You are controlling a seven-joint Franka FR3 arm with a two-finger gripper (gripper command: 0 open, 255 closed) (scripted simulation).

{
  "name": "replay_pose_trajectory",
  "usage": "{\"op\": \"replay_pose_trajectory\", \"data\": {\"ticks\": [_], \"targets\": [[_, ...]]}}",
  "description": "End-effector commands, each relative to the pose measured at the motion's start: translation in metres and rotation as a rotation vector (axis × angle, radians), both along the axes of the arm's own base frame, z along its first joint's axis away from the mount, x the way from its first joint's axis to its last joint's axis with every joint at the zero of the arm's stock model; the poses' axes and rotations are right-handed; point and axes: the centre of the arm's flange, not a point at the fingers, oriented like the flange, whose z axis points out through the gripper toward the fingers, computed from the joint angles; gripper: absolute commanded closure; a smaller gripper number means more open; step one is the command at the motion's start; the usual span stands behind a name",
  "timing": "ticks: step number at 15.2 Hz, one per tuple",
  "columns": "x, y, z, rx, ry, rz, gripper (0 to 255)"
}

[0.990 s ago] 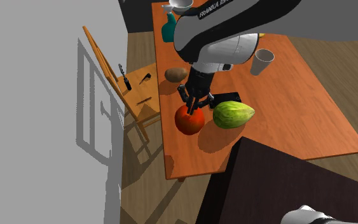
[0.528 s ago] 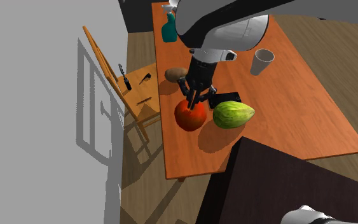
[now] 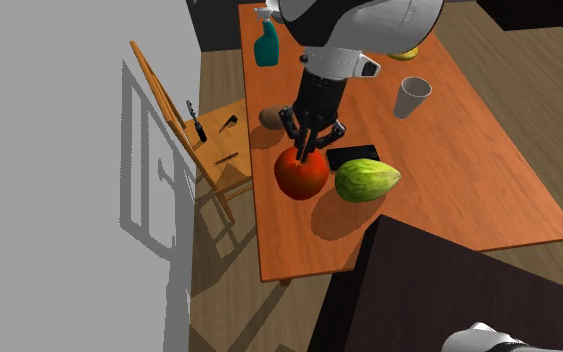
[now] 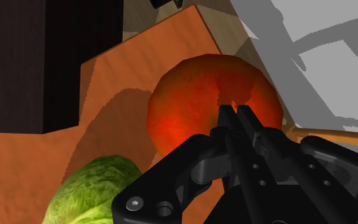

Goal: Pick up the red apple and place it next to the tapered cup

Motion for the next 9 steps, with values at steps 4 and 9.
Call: {"op": "replay_pose_trajectory", "data": {"ticks": [4, 9], "targets": [[0.000, 0.000, 0.027, 0.000, 0.000, 0.000, 255], [-0.024, -0.048, 0.030, 0.000, 0.000, 0.000, 255]]}}
